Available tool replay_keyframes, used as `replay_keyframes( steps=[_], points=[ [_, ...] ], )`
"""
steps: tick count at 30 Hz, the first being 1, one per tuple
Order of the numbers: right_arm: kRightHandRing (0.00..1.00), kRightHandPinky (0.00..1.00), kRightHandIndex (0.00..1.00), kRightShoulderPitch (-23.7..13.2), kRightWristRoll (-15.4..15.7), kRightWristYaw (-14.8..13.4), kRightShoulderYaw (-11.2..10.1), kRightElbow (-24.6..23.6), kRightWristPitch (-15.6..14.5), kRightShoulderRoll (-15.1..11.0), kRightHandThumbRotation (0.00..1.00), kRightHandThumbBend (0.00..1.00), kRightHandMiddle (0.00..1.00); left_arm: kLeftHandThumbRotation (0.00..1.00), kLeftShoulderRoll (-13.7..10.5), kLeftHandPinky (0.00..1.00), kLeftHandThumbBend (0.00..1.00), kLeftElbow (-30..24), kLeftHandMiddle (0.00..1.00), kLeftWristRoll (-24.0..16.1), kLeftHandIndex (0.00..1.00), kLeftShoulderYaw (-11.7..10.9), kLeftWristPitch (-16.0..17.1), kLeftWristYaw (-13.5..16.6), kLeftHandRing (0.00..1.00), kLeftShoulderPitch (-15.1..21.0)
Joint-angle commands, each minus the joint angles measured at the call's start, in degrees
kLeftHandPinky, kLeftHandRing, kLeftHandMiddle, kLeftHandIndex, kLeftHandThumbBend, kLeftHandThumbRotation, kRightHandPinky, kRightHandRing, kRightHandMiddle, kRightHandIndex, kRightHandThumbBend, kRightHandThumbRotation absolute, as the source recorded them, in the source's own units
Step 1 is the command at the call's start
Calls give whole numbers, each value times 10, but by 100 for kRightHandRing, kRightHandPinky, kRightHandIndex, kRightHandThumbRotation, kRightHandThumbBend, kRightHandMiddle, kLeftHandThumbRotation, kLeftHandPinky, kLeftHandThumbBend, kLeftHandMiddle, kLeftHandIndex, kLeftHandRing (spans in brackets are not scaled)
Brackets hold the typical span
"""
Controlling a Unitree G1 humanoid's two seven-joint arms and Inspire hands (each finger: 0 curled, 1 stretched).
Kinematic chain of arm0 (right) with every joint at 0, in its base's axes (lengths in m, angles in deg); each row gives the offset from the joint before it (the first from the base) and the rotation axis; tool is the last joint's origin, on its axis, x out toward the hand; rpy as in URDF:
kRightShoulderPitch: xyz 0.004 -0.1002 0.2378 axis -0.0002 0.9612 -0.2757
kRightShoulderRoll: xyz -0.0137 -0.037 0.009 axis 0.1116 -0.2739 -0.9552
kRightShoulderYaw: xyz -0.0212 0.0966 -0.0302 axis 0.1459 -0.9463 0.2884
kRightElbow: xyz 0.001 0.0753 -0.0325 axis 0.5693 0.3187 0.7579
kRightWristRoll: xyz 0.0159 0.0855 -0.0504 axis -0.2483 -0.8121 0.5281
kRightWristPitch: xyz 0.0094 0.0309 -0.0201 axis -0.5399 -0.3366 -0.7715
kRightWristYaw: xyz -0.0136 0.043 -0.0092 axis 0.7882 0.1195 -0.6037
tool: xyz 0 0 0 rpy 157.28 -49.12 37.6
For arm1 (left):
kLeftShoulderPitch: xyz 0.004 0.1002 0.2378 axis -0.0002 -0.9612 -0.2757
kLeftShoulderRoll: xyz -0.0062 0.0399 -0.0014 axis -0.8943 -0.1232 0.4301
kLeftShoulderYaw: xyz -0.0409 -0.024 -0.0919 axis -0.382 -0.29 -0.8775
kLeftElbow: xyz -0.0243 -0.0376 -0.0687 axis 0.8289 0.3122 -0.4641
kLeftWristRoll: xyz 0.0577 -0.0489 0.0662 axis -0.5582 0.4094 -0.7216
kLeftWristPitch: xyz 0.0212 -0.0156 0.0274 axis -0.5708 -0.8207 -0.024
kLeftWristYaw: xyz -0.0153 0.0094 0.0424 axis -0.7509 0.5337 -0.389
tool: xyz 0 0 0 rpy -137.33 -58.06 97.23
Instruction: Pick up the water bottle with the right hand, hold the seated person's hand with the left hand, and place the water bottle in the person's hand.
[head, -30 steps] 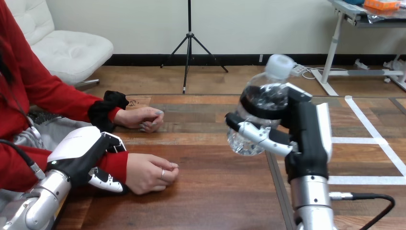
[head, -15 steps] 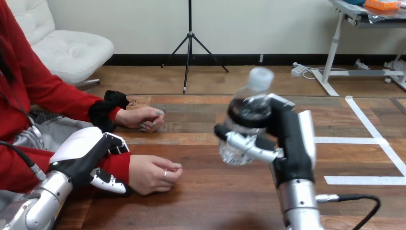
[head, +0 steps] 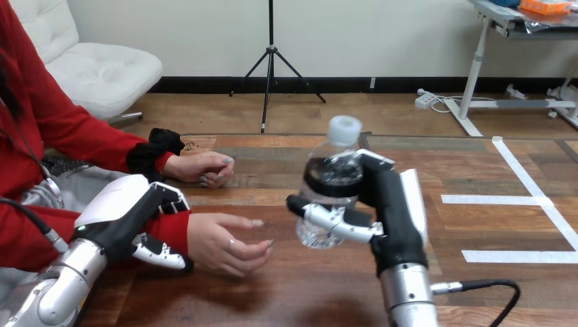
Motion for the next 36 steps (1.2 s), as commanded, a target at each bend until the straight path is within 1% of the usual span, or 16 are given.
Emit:
replay_keyframes(
  steps=[1, 3, 9, 15, 19, 26, 30, 36],
  points=[
    [34, 27, 45, -51, 9, -14, 10, 6, 40, 24, 0, 84, 45, 0, 29, 31, 83, -38, 43, 10, 44, -7, 27, 2, 37, 33],
    [33, 26, 45, -51, 11, -15, 13, 10, 45, 24, 0, 84, 45, 0, 29, 31, 83, -38, 43, 10, 43, -7, 31, 3, 36, 35],
    [33, 26, 44, -48, 12, -16, 21, 21, 46, 27, 0, 84, 45, 0, 35, 31, 82, -31, 43, 19, 43, -9, 39, -13, 36, 46],
    [34, 27, 44, -47, 10, -13, 28, 32, 53, 29, 0, 83, 45, 0, 42, 30, 82, -25, 42, 17, 42, -8, 51, -8, 35, 58],
    [35, 28, 45, -46, 15, -16, 34, 37, 52, 32, 0, 83, 45, 0, 44, 29, 83, -26, 41, 0, 41, -1, 54, 13, 34, 67],
    [36, 28, 45, -45, 27, -21, 44, 42, 51, 32, 0, 84, 45, 0, 50, 29, 83, -28, 41, -22, 41, 8, 53, 31, 35, 79],
    [36, 28, 45, -43, 28, -20, 50, 41, 53, 34, 0, 85, 46, 0, 55, 29, 81, -26, 41, -26, 41, 8, 56, 33, 34, 85],
    [36, 29, 46, -42, 28, -21, 59, 41, 55, 36, 0, 85, 46, 0, 62, 28, 80, -28, 40, -26, 41, 7, 57, 30, 33, 91]
  ],
)
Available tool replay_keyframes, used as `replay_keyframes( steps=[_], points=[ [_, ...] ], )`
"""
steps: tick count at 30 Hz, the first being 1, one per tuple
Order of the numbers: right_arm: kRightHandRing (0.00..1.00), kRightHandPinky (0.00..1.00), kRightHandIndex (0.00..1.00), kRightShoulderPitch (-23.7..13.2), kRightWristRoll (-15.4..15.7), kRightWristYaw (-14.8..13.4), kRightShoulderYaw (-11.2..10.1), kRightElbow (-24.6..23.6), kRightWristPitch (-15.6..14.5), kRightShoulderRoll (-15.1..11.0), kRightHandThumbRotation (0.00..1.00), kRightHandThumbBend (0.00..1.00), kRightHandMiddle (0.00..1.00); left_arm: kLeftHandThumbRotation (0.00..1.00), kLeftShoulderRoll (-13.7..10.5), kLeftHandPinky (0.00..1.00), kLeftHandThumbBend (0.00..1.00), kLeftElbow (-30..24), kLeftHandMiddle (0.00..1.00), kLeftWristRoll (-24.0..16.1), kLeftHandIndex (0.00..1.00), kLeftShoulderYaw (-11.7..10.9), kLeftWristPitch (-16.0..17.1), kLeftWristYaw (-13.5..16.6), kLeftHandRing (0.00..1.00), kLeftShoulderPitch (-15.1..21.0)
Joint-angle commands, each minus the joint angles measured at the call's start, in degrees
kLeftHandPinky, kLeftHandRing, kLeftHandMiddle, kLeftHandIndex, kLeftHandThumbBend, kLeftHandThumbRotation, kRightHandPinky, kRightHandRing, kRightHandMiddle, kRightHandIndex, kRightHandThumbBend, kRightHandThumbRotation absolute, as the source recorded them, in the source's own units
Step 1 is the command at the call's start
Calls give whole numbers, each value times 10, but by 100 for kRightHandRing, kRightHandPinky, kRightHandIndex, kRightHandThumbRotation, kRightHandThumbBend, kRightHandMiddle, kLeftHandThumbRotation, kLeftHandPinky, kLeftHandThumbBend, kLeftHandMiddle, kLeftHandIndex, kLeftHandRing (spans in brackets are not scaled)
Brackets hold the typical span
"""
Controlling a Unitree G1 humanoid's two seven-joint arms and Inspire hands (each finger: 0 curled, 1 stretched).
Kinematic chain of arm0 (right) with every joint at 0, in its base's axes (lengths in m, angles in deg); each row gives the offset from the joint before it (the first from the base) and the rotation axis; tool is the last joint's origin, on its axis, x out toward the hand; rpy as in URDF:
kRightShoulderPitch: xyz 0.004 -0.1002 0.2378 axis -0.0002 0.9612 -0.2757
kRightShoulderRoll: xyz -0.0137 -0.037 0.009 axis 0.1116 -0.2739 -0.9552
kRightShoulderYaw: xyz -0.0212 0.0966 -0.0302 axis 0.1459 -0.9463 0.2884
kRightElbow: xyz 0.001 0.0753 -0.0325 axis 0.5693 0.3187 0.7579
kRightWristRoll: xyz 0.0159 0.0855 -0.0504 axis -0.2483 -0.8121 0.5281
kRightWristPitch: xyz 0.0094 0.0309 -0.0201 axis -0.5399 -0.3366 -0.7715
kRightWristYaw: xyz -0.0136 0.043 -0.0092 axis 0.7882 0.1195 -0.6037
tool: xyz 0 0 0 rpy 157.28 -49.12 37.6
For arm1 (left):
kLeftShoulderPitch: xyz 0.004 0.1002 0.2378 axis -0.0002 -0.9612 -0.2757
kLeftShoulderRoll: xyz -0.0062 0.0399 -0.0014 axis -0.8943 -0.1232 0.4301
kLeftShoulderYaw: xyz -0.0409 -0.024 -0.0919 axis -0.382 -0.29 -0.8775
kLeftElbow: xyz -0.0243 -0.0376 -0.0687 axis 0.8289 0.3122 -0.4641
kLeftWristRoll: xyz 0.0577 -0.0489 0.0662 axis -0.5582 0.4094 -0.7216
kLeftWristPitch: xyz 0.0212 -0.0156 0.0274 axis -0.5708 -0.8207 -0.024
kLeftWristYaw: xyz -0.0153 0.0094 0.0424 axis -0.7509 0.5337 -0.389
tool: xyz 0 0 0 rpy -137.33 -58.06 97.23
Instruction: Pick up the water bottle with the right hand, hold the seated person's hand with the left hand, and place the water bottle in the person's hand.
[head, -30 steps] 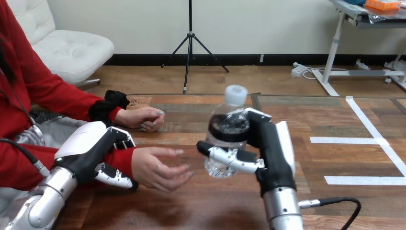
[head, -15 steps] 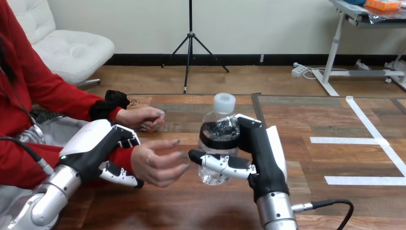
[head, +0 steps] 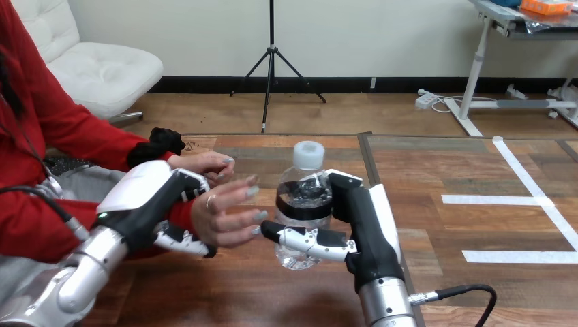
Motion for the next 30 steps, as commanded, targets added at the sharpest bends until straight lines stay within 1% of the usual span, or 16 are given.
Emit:
replay_keyframes(
  steps=[1, 10, 15, 18, 23, 30],
  points=[
    [36, 29, 46, -40, 6, -6, 18, -11, 22, 40, 0, 85, 46, 0, 33, 28, 80, -27, 40, -4, 41, 6, 26, 8, 33, 62],
    [36, 30, 46, -39, 6, -3, 34, -4, 30, 45, 0, 84, 45, 0, 44, 27, 79, -32, 40, 2, 41, 5, 24, -6, 33, 69],
    [37, 30, 46, -39, 7, -3, 44, -2, 27, 48, 0, 82, 46, 0, 48, 27, 79, -33, 40, 5, 41, 4, 24, -12, 33, 72],
    [37, 30, 46, -39, 9, -5, 51, -2, 21, 50, 0, 82, 46, 0, 52, 27, 78, -31, 40, 5, 41, 4, 29, -11, 33, 74],
    [38, 31, 46, -42, 10, -11, 61, 6, 25, 57, 0, 83, 47, 0, 53, 27, 78, -34, 40, -1, 42, 7, 26, -6, 33, 76],
    [39, 31, 46, -46, 17, -20, 79, 13, 21, 68, 0, 83, 48, 0, 54, 27, 79, -36, 40, -11, 42, 11, 27, 4, 33, 78]
  ],
)
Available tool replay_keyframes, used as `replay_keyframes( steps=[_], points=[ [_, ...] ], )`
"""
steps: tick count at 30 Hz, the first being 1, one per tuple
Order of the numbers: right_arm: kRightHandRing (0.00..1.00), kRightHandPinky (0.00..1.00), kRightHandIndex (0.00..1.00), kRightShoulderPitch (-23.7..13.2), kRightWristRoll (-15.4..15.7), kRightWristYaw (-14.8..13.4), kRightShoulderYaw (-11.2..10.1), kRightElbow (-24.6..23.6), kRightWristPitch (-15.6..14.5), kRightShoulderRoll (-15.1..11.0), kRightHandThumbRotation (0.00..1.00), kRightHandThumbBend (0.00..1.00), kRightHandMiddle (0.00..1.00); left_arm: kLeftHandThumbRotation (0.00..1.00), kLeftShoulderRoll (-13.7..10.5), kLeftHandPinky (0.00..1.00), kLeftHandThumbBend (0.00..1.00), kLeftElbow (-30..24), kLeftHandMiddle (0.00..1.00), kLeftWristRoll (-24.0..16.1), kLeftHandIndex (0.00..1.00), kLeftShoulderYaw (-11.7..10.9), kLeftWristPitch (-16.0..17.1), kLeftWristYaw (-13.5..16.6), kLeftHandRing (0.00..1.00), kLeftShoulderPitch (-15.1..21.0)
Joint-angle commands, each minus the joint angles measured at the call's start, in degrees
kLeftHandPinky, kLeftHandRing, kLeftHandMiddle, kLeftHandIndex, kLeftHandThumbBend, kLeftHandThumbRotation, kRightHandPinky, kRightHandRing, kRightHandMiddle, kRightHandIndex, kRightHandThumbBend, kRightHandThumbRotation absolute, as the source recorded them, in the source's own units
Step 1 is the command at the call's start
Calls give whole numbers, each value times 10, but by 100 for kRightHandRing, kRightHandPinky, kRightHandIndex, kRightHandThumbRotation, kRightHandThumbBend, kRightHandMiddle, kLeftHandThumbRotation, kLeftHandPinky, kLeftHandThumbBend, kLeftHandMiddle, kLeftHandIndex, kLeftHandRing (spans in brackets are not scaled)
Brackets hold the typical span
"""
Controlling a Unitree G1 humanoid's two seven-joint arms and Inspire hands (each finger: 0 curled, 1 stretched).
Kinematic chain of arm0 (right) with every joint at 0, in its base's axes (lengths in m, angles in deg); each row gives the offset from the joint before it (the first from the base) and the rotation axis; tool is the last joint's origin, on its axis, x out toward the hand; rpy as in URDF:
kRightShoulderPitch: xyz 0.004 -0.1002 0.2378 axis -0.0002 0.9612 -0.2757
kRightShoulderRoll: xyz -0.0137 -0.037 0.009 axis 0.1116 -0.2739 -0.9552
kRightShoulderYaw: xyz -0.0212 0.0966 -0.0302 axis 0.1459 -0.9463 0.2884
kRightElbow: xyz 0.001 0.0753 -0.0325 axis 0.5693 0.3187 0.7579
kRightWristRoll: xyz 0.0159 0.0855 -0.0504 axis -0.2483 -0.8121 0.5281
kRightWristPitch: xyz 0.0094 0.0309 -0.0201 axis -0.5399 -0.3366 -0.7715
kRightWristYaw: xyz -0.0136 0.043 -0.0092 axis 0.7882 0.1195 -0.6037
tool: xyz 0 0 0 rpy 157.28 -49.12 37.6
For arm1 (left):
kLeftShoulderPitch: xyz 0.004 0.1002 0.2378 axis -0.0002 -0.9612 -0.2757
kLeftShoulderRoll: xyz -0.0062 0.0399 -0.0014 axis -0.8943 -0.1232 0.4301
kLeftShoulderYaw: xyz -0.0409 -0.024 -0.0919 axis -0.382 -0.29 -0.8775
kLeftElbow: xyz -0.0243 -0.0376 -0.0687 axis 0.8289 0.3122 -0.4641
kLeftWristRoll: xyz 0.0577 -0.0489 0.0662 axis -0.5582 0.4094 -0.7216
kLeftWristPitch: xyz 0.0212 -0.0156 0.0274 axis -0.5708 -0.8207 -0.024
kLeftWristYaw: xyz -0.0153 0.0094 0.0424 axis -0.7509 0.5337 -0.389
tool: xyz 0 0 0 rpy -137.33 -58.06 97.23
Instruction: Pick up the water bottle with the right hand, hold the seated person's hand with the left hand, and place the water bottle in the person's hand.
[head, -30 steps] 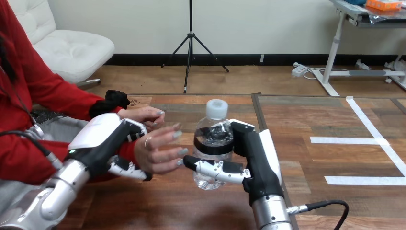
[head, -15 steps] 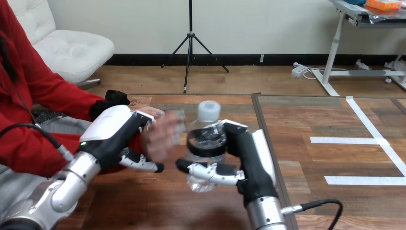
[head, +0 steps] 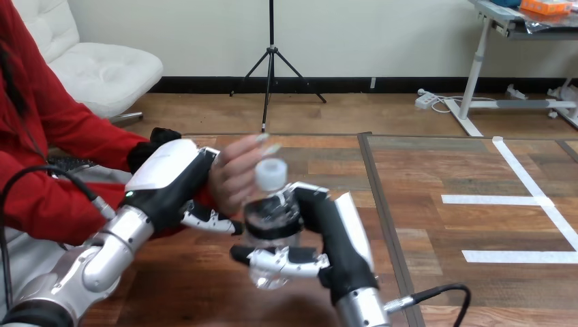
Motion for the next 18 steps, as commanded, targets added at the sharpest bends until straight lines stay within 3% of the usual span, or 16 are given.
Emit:
replay_keyframes(
  steps=[1, 8, 18],
  points=[
    [39, 31, 46, -46, 4, -18, 18, -6, 13, 74, 0, 84, 48, 0, 25, 27, 79, -33, 40, -10, 42, 10, 18, 7, 33, 42],
    [40, 31, 46, -49, 11, -26, 31, -2, 6, 81, 0, 84, 51, 0, 25, 28, 78, -30, 40, -6, 42, 9, 18, 0, 33, 41],
    [39, 30, 46, -58, 13, -35, 44, 8, 0, 89, 0, 85, 51, 0, 24, 28, 73, -26, 40, -16, 43, 11, 18, 15, 33, 39]
  ],
)
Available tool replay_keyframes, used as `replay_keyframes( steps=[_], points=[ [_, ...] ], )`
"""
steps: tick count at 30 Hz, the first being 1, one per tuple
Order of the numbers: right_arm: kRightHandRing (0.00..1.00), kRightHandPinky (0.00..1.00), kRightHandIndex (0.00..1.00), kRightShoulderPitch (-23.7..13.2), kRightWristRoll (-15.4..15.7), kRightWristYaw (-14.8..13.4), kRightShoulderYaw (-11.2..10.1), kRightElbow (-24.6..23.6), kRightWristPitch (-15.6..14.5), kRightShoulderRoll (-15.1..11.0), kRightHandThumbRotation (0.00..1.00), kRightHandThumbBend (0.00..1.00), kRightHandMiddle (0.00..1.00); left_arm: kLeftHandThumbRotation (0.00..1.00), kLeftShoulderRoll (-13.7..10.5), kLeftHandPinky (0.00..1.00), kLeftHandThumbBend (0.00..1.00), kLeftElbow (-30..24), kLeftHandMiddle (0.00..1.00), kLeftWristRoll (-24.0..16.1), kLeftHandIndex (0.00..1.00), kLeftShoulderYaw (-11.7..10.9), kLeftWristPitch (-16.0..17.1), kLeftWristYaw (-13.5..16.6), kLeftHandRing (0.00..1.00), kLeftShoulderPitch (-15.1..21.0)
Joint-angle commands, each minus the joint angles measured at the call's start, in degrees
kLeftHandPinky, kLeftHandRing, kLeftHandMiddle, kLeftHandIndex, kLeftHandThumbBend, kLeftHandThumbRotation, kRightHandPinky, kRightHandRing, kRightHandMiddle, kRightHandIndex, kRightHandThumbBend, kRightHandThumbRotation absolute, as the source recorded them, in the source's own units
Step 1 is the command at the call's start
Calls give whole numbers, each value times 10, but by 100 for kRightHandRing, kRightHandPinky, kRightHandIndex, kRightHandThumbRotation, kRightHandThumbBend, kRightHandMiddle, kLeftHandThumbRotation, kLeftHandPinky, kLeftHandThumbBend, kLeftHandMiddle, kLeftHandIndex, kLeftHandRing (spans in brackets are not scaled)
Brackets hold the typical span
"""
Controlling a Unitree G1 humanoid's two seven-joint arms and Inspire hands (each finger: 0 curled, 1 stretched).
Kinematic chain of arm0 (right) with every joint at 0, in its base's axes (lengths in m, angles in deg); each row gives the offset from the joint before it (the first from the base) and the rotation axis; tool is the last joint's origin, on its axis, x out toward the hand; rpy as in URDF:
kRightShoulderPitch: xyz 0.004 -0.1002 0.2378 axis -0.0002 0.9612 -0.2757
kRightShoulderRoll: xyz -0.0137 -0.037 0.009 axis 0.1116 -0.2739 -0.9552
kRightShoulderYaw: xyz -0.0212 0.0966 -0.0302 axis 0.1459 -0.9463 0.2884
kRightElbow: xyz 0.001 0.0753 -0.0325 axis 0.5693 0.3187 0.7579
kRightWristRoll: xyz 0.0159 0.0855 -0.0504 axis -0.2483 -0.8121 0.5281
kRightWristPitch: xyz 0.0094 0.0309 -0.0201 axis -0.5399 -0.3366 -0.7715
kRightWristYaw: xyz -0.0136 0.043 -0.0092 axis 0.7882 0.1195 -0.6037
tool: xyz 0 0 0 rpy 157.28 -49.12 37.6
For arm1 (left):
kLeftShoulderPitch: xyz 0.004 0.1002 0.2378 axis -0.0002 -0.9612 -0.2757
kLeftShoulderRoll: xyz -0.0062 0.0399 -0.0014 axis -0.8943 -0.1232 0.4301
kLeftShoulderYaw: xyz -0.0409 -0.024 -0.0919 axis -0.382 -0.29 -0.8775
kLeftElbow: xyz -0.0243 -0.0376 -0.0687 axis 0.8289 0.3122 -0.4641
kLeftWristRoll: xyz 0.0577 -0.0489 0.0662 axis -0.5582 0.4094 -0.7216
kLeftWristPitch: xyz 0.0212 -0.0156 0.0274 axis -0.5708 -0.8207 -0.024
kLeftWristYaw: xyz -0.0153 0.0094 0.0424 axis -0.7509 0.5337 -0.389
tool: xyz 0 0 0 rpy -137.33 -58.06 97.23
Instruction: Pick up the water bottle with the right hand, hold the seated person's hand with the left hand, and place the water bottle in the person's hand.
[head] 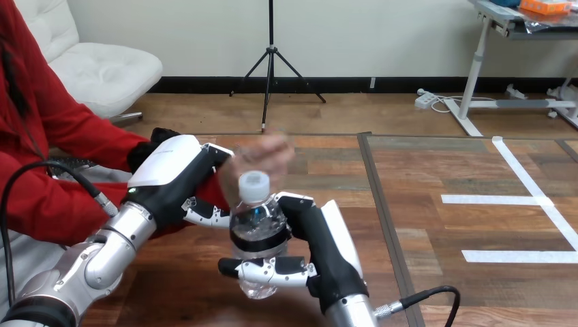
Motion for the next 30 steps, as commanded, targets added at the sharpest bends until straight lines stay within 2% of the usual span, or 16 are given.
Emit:
replay_keyframes(
  steps=[1, 14, 30],
  points=[
    [39, 30, 46, -58, 2, -20, 15, -3, 2, 92, 0, 85, 51, 0, 23, 28, 72, -25, 40, -8, 43, 10, 18, 13, 33, 34],
    [37, 29, 46, -69, -1, -27, 17, 8, 2, 90, 0, 86, 48, 0, 22, 28, 67, -24, 41, -10, 43, 7, 20, 13, 33, 30],
    [36, 29, 47, -74, -5, -12, 11, -7, -5, 69, 0, 85, 46, 0, 18, 28, 68, -18, 41, -11, 44, 7, 26, 13, 33, 27]
  ],
)
